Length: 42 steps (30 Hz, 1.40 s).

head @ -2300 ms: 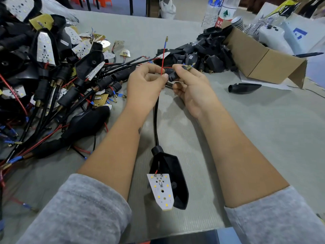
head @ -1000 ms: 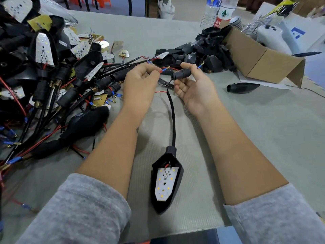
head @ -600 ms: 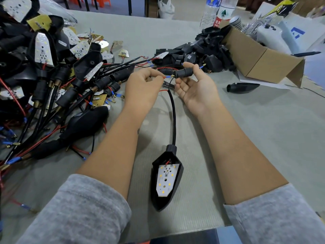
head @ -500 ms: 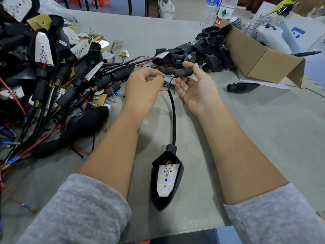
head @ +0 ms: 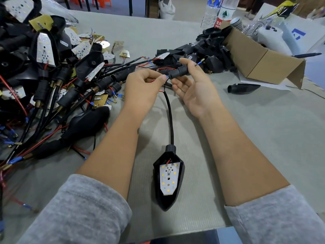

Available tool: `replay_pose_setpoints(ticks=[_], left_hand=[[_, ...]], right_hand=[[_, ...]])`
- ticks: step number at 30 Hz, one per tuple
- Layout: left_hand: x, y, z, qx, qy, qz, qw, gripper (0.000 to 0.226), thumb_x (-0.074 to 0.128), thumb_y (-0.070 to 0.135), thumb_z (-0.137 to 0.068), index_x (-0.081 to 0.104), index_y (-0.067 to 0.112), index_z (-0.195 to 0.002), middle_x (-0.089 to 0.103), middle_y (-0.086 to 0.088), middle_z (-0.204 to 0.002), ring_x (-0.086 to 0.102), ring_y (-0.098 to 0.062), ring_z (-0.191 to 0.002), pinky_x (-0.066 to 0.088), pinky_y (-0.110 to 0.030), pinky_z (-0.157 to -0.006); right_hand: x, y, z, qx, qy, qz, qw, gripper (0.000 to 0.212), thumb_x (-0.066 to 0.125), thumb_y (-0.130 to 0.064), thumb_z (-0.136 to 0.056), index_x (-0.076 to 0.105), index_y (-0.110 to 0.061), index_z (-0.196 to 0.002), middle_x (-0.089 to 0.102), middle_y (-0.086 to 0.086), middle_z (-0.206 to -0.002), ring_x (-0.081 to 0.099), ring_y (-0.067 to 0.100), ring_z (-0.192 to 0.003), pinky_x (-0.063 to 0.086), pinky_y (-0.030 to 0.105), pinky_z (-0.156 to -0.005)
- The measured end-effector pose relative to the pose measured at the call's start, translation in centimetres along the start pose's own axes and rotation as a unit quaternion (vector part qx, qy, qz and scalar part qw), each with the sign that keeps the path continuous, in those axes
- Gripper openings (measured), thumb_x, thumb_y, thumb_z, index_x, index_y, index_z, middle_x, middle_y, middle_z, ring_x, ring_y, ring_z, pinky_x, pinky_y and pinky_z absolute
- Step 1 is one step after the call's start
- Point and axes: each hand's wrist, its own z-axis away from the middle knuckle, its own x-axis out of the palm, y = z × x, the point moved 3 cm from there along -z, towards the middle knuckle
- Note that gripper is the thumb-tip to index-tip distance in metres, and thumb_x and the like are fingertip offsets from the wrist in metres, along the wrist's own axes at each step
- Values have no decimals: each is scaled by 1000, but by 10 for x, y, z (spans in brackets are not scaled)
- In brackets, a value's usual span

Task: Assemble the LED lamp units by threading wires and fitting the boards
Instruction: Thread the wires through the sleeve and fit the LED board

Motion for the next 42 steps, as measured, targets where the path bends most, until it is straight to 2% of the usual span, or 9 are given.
replay_pose_setpoints(ticks=[3,8,13,16,26,31,35,38,42], left_hand=[[-1,0,-1,5,-5,17,1000,3,73,12,-84,72,14,-82,63,1,-71,49,-3,-61,43,-16,-63],[-1,-1,-1,-1,-25,44,999,10,76,10,-81,72,18,-76,64,3,-69,49,1,-57,41,-12,-60],[0,-2,-1,-8,-26,40,999,12,76,12,-81,71,21,-75,62,5,-67,47,2,-55,40,-11,-59],[-1,-1,0,-7,-27,32,999,11,75,13,-82,71,20,-75,61,7,-64,45,4,-51,38,-9,-56],[0,-1,0,-18,-36,30,999,10,73,15,-84,71,19,-76,59,7,-62,47,2,-55,42,-12,-60],[0,-2,-1,-15,-43,38,998,16,74,14,-83,70,24,-72,61,15,-58,50,4,-56,43,-12,-63],[1,-1,0,-13,-42,37,998,12,73,15,-85,71,23,-76,63,14,-63,53,5,-59,43,-12,-65],[-1,-3,-2,-38,-18,42,998,8,67,18,-89,68,19,-82,62,10,-65,54,3,-58,44,-15,-65],[-6,-7,-5,-69,13,56,996,15,68,20,-89,63,20,-75,61,6,-65,54,-5,-61,48,-25,-67]], right_hand=[[0,0,0,4,4,-2,1000,23,42,-33,-103,64,-25,-102,66,1,-81,63,10,-65,53,23,-69],[-1,0,1,13,15,-7,1000,25,44,-35,-103,63,-19,-101,66,-2,-66,62,8,-59,53,21,-64],[0,-1,2,7,16,-6,1000,26,46,-36,-102,63,-17,-98,65,-3,-63,62,8,-57,53,21,-62],[0,-2,3,4,13,-4,1000,26,46,-37,-102,63,-18,-98,66,-3,-63,62,8,-57,53,21,-63],[2,-1,3,-6,-11,6,1000,26,43,-34,-103,63,-18,-98,66,1,-71,63,10,-59,54,22,-63],[4,0,2,-6,-25,16,1000,27,41,-32,-104,62,-17,-98,66,0,-68,62,9,-58,54,22,-65],[3,0,2,-3,-21,2,1000,27,41,-33,-104,63,-17,-99,67,1,-71,63,10,-59,55,23,-65],[3,2,0,-5,4,-7,1000,26,41,-31,-104,63,-17,-99,67,3,-75,64,10,-58,54,22,-62],[2,1,-1,3,34,-44,998,25,42,-31,-104,61,-16,-98,66,4,-76,64,10,-57,54,21,-60]])
